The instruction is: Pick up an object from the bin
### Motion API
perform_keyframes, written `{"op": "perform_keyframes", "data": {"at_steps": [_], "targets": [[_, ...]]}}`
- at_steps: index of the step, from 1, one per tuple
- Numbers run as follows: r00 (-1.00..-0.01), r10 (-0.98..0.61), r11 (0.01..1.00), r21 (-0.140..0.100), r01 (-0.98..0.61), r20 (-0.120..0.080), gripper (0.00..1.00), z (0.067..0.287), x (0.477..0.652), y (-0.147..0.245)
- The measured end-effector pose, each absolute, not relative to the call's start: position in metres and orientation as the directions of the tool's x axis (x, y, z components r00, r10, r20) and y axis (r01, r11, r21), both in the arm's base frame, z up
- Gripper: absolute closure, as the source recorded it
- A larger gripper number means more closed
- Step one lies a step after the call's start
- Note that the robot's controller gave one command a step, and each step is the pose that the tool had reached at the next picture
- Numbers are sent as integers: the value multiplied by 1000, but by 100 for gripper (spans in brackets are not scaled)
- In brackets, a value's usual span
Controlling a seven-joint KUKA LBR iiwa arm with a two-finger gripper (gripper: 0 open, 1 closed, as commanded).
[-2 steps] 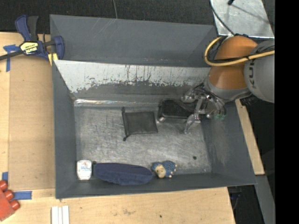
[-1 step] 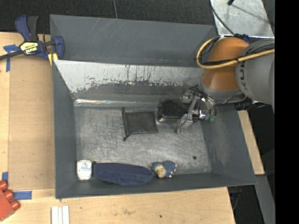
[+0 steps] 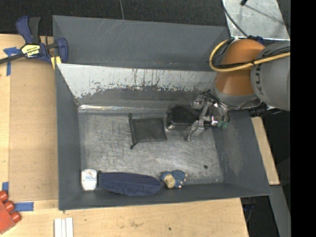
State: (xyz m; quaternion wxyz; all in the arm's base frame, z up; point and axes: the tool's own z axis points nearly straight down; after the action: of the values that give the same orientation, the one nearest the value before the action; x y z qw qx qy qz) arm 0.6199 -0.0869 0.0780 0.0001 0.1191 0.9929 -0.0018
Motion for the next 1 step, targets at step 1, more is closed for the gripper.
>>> {"op": "perform_keyframes", "data": {"at_steps": [1], "targets": [[-972, 237, 972, -2, 237, -1, 0, 78, 620, -88]]}}
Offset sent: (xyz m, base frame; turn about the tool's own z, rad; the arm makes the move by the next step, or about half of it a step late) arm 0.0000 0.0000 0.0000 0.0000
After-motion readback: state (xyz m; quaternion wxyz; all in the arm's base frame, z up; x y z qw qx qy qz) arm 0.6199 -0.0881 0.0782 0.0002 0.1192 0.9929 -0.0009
